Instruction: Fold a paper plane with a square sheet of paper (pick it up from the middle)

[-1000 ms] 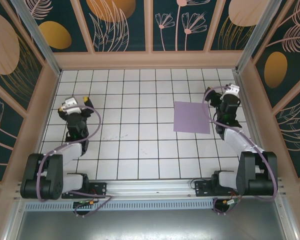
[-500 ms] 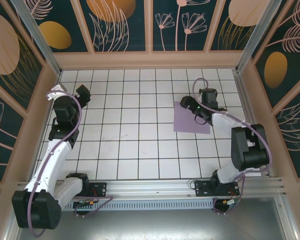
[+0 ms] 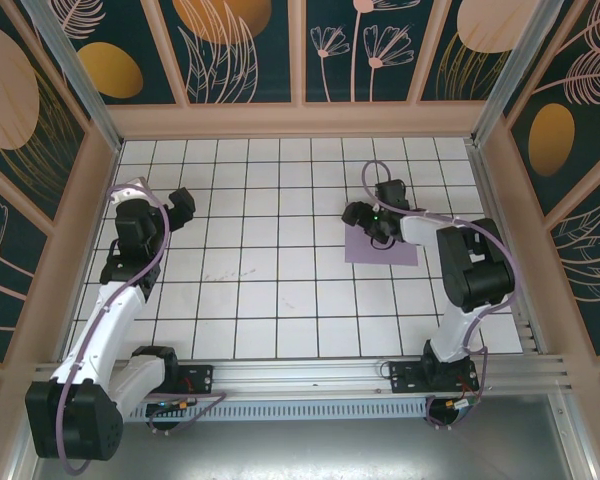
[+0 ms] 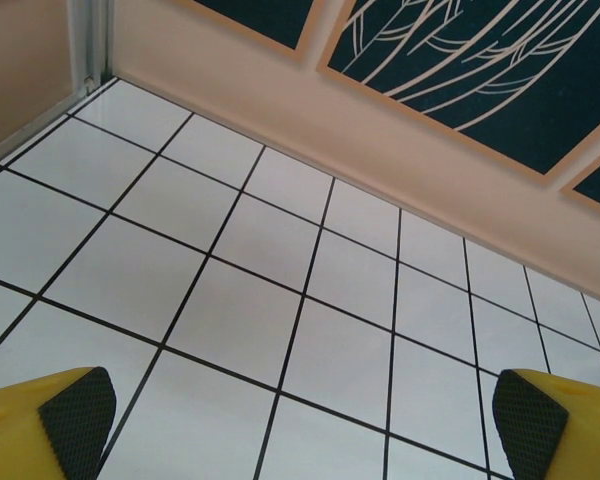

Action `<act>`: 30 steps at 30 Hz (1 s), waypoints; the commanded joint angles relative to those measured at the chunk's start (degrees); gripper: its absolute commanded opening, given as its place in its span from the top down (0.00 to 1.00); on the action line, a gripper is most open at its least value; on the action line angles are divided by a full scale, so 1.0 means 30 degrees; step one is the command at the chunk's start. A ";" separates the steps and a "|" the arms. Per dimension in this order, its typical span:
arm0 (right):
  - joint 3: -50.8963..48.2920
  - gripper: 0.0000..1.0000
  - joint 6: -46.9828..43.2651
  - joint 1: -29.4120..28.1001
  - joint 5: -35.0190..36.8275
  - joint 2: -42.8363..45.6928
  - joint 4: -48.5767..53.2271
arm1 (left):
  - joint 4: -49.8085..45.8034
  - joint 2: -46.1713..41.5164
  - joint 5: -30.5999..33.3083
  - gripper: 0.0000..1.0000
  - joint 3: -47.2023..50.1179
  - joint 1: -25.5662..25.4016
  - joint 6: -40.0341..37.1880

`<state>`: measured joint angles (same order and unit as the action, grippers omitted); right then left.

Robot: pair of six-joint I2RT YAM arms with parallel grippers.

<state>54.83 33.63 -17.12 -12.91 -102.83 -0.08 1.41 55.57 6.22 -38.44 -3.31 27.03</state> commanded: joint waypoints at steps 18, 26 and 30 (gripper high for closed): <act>0.3639 0.14 0.0395 -0.7249 0.3753 0.1023 0.6508 | 0.0878 0.0197 -0.0438 0.01 0.0814 -0.0009 -0.0130; 0.5587 0.01 -0.4932 -0.6424 0.4847 -0.0696 1.0591 | 0.0995 0.0124 -0.0635 0.01 0.1035 0.0001 -0.0007; 0.5532 0.01 -0.5686 -0.6538 0.4682 -0.1124 1.0844 | 0.0966 0.0139 -0.0433 0.01 0.1005 -0.0009 0.0013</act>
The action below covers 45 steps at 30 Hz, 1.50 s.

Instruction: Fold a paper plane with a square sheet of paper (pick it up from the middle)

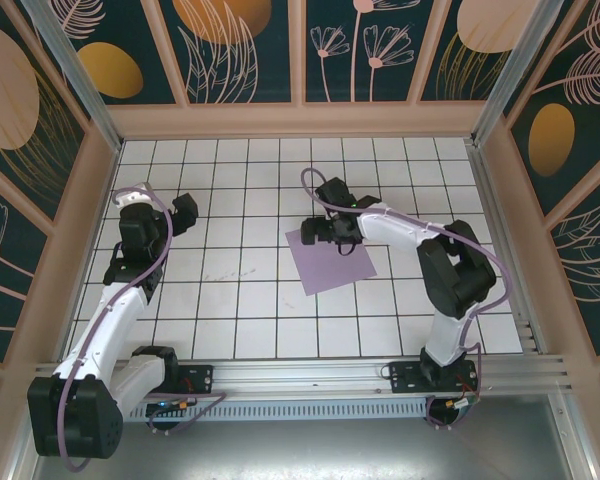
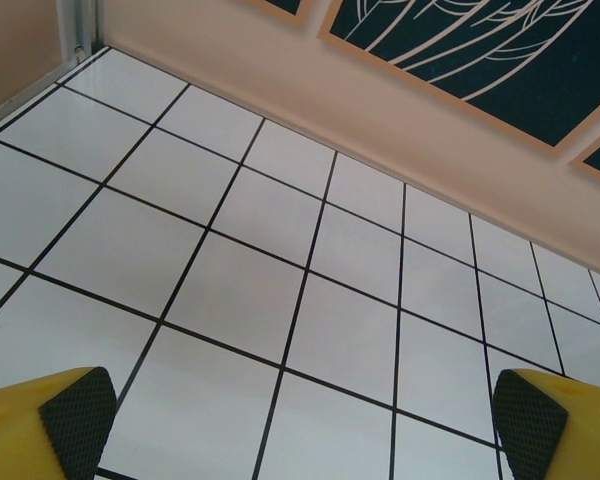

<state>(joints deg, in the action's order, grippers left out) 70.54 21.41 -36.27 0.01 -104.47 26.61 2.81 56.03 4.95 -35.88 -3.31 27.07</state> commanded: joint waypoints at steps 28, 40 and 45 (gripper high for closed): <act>0.0073 0.20 -0.1043 -0.0478 0.1313 -0.3510 0.2316 | 0.1067 0.0249 -0.0183 0.01 0.0534 -0.0002 0.0000; 0.1081 0.28 -0.0631 -0.0404 0.2015 -0.2235 0.2723 | 0.0938 0.0286 -0.0127 0.01 0.0463 -0.0005 0.0015; 0.1559 0.16 -0.0679 -0.0624 0.1345 -0.1143 0.2773 | 0.0907 0.0308 -0.0185 0.01 0.0504 -0.0024 0.0073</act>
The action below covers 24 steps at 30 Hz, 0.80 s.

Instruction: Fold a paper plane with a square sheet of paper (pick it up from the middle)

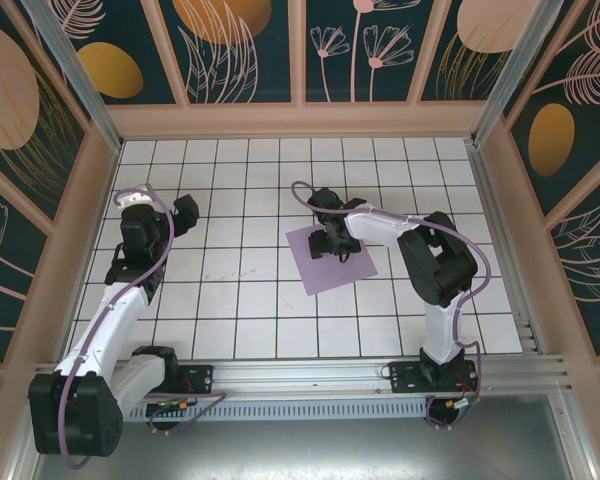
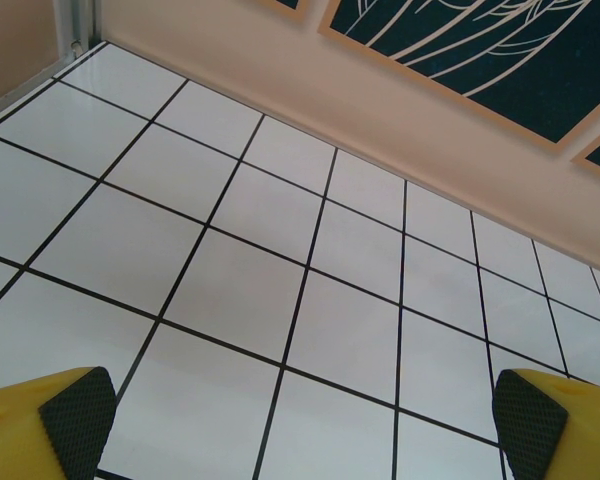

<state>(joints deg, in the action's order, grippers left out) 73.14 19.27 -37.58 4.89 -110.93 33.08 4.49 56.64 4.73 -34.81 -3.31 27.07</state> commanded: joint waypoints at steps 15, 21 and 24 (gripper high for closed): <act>-0.0386 0.15 0.0202 -0.0267 -0.0217 -0.0925 0.0336 | -0.0331 0.0659 -0.0405 0.02 -0.0259 0.0005 0.0919; -0.0758 0.29 0.0300 -0.0157 0.0108 -0.1506 0.0186 | -0.0954 0.1493 -0.2408 0.02 -0.0886 -0.0010 0.1936; -0.0913 0.34 0.0429 -0.0014 -0.0096 -0.1320 -0.0076 | -0.0507 0.1568 -0.3594 0.01 -0.0493 -0.0008 0.2366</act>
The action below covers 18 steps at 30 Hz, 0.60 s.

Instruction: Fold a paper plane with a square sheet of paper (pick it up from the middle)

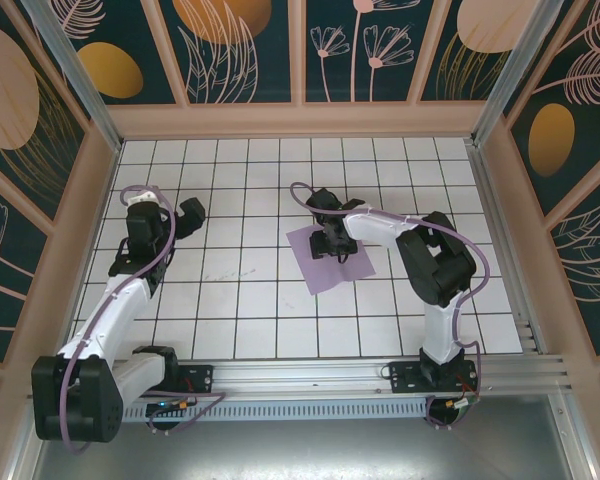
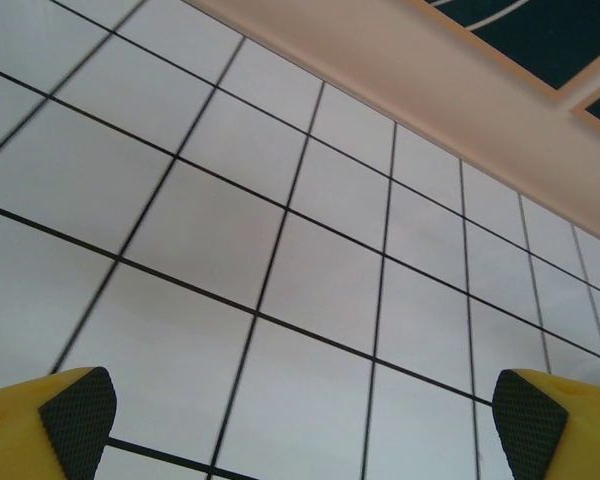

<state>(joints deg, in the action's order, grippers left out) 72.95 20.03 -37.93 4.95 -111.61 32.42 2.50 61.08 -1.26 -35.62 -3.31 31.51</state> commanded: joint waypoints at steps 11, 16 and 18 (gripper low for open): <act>-0.1373 0.67 0.1722 0.1079 -0.5662 0.2477 -0.3841 | 0.3112 0.0152 -0.6280 0.01 0.2478 -0.0009 0.4615; -0.3323 0.75 0.3587 0.2024 -1.1163 0.4548 -0.8576 | 0.4237 0.0203 -0.7688 0.04 0.3165 -0.0155 0.5360; -0.4313 0.74 0.4753 0.2095 -1.3211 0.5010 -1.0909 | 0.4824 0.0358 -0.8320 0.05 0.3328 -0.0347 0.5751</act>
<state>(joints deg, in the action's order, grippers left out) 63.07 28.67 -32.42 -21.52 -99.59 12.27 11.42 61.65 -21.26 -26.44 -3.66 45.76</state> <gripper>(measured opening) 0.256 0.951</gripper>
